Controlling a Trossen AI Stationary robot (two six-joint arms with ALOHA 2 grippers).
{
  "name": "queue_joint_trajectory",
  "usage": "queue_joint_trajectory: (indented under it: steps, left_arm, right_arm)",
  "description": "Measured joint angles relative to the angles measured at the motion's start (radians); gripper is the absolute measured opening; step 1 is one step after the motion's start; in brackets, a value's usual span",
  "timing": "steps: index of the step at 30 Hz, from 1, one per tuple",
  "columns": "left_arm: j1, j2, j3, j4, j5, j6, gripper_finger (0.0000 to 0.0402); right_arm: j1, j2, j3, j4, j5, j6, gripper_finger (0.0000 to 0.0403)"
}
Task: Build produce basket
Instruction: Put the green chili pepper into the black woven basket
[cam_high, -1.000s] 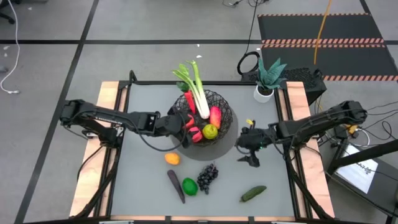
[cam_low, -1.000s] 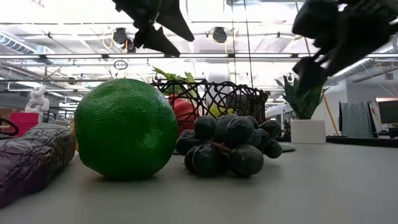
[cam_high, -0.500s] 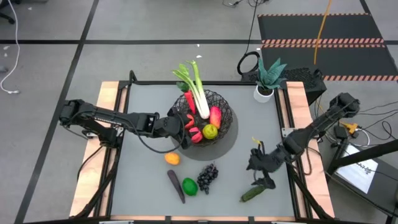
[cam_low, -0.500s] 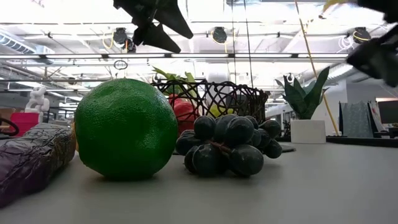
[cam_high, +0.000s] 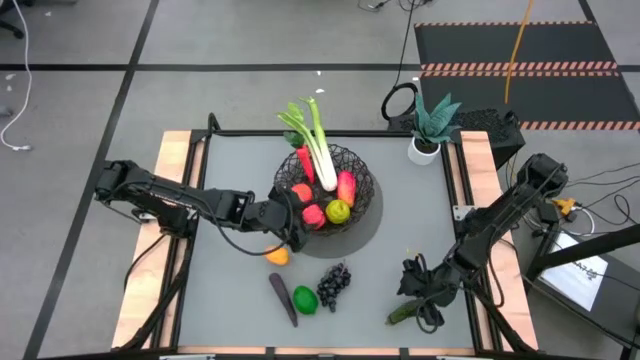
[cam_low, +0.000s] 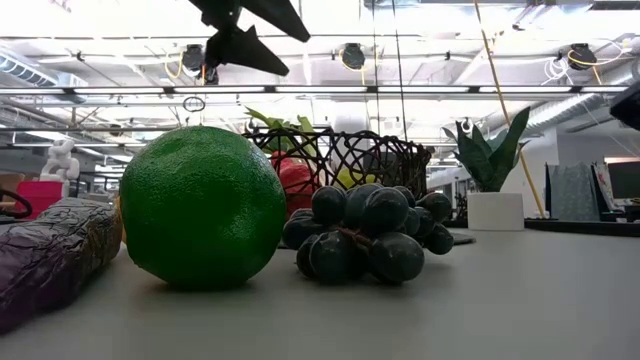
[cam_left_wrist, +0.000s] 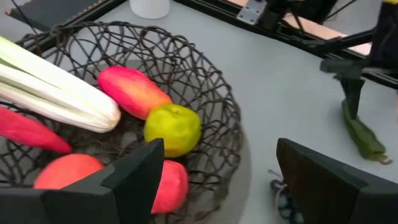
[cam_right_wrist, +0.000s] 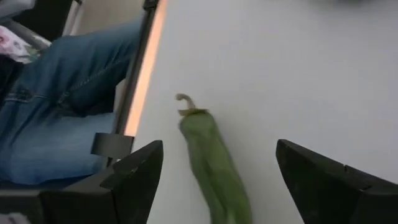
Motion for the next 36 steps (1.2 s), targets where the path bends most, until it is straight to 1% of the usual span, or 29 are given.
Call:
queue_joint_trajectory:
  steps: [4, 9, 17, 21, 27, 29, 32, 36]
  left_arm:
    - [-0.030, 0.000, 0.000, 0.011, -0.022, -0.041, 0.0310]
    - [-0.059, 0.000, 0.000, 0.013, -0.058, -0.065, 0.0310]
    - [-0.092, 0.002, 0.000, 0.013, -0.104, -0.080, 0.0310]
    - [-0.112, 0.010, 0.000, 0.015, -0.109, -0.083, 0.0310]
    - [-0.123, 0.010, 0.000, 0.016, -0.111, -0.092, 0.0310]
    - [-0.124, 0.010, 0.000, 0.017, -0.112, -0.091, 0.0310]
    - [-0.124, 0.010, 0.000, 0.016, -0.112, -0.083, 0.0310]
    - [-0.124, 0.010, 0.000, 0.016, -0.112, -0.079, 0.0310]
  right_arm:
    - [0.013, 0.064, 0.000, 0.082, -0.051, -0.037, 0.0293]
    - [0.018, 0.140, 0.000, 0.126, -0.053, -0.058, 0.0271]
    - [0.018, 0.239, 0.000, 0.137, -0.049, -0.070, 0.0229]
    - [0.015, 0.242, 0.000, 0.140, -0.046, -0.093, 0.0195]
    - [0.001, 0.233, 0.000, 0.189, -0.048, -0.164, 0.0123]
    - [-0.014, 0.233, 0.000, 0.219, -0.049, -0.180, 0.0106]
    - [-0.046, 0.229, 0.000, 0.260, -0.049, -0.215, 0.0099]
    - [-0.106, 0.186, 0.000, 0.360, -0.049, -0.284, 0.0113]
